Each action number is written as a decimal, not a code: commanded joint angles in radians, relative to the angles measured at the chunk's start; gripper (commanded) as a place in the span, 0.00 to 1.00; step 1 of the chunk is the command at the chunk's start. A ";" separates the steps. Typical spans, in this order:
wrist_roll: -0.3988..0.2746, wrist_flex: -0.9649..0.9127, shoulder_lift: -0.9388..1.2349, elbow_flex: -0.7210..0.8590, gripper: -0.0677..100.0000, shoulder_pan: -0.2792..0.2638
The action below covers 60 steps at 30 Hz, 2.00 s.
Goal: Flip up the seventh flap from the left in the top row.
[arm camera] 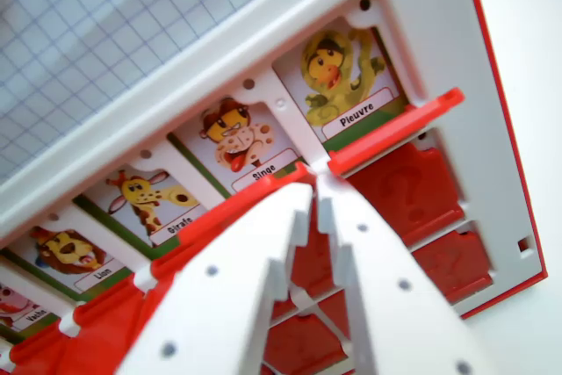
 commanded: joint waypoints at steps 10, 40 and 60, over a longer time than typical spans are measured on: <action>0.147 -0.080 0.043 -0.103 0.00 -0.035; -0.215 0.433 0.755 0.000 0.00 -0.129; -0.543 0.867 1.210 0.095 0.00 -0.193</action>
